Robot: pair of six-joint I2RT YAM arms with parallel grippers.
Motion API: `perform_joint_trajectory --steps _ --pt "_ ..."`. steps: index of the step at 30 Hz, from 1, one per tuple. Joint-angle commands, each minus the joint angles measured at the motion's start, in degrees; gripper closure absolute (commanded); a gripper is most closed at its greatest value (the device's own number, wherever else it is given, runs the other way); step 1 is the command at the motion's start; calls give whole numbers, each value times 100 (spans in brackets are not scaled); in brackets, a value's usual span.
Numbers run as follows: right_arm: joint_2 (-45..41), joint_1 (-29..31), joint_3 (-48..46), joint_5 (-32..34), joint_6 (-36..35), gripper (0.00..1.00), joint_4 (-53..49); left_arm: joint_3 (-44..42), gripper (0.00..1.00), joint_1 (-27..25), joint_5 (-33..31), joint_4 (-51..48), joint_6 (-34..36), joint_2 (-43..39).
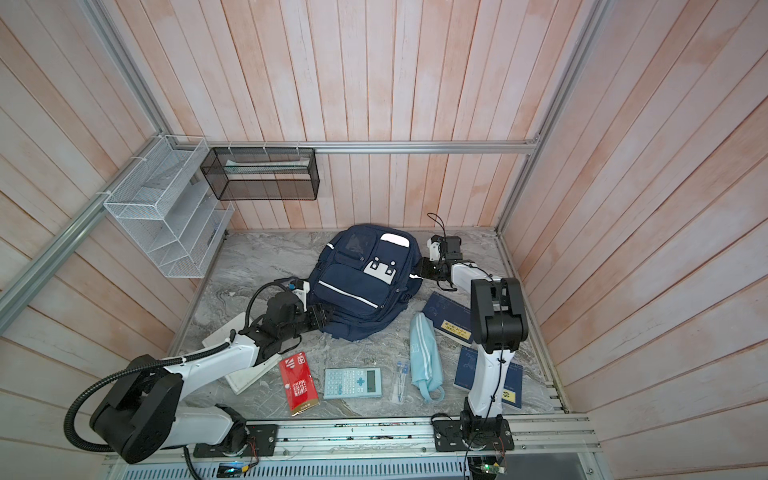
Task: Pack the student bag
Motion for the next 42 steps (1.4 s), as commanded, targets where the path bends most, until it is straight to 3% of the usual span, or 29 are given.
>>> perform_joint_trajectory --steps 1,3,6,12,18,21,25,29,35,38,41,42 --pt "-240 37 -288 -44 0 77 -217 -204 52 -6 -97 808 -326 393" --pt "-537 87 -656 -55 18 81 -168 -17 55 17 -217 842 -138 757" --pt "-940 163 -1099 -81 70 83 -185 347 68 229 -158 961 107 1196" --pt "-1492 464 -1623 -74 -70 83 -553 1255 69 945 56 948 405 1815" --pt "-1735 1107 -1487 27 -251 78 -864 2571 69 1067 242 562 476 2618" --pt "-1867 1367 -1334 501 -378 69 -1361 2670 65 1091 107 480 452 2549" --pt "-2607 1349 -1642 1085 -275 40 -1361 2459 51 1185 -58 314 624 1982" --pt "-3292 1371 -1760 1216 -1002 34 -1079 2016 32 1239 -67 117 781 1087" --pt "-3493 1531 -2202 682 -2542 34 66 975 0 944 686 -50 731 -197" --pt "-3148 2009 -2011 909 -4378 33 -602 436 0 772 933 -170 593 -712" --pt "-2590 2337 -1682 1309 -5431 28 -1212 98 0 529 954 -302 496 -1060" --pt "-2397 2388 -1535 1475 -5493 28 -1248 -3 0 433 924 -274 456 -1156"
